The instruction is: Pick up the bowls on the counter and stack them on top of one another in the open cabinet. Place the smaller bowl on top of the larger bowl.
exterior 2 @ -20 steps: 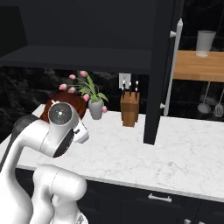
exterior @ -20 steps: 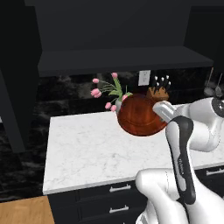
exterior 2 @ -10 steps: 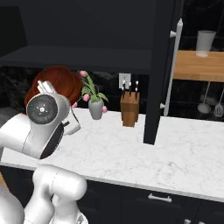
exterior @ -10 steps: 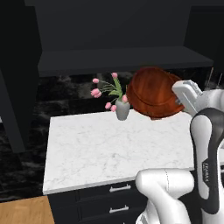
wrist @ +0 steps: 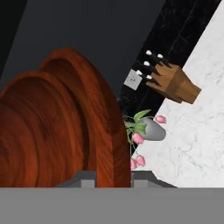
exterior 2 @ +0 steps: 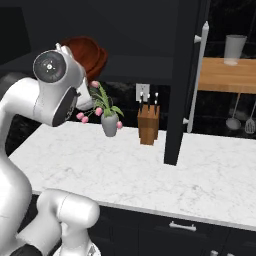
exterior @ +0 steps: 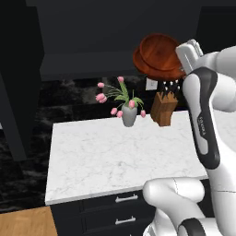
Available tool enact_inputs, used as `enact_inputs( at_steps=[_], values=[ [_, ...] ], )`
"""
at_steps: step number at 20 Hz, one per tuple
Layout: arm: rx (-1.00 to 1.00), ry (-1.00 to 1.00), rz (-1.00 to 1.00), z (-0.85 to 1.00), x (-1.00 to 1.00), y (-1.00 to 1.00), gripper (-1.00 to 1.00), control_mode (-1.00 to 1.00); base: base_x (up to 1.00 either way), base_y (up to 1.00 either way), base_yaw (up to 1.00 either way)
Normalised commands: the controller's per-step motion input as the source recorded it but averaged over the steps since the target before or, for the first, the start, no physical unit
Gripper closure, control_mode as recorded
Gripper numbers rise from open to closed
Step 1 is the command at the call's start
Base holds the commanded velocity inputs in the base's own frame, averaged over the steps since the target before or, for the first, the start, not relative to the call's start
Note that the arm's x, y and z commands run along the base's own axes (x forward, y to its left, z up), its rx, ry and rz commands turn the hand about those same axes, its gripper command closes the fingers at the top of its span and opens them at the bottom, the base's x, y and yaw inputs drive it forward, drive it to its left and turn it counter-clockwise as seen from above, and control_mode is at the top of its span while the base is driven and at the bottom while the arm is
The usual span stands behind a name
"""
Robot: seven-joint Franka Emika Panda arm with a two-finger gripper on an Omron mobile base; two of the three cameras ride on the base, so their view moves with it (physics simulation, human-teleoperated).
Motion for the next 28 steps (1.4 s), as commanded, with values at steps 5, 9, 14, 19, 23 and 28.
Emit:
enact_inputs(
  at_steps=[5,9,14,19,23,28],
  values=[
    [0.08,0.0,-0.11,0.08,1.0,-0.09,1.0,-1.0,0.0,0.0,0.0],
    [0.02,0.0,-0.09,-0.03,1.0,-0.01,1.0,-1.0,0.0,0.0,0.0],
    [0.0,0.0,-0.07,-0.15,1.0,0.0,1.0,-1.0,0.0,0.0,0.0],
    [-0.01,0.0,-0.02,-0.1,0.33,-0.01,-1.0,-1.0,0.0,0.0,0.0],
    [0.0,0.0,0.0,-0.02,-0.06,0.0,-1.0,-1.0,0.0,0.0,0.0],
    [0.13,-0.01,-0.03,0.39,-0.92,-0.15,-1.0,-1.0,0.0,0.0,0.0]
  ],
)
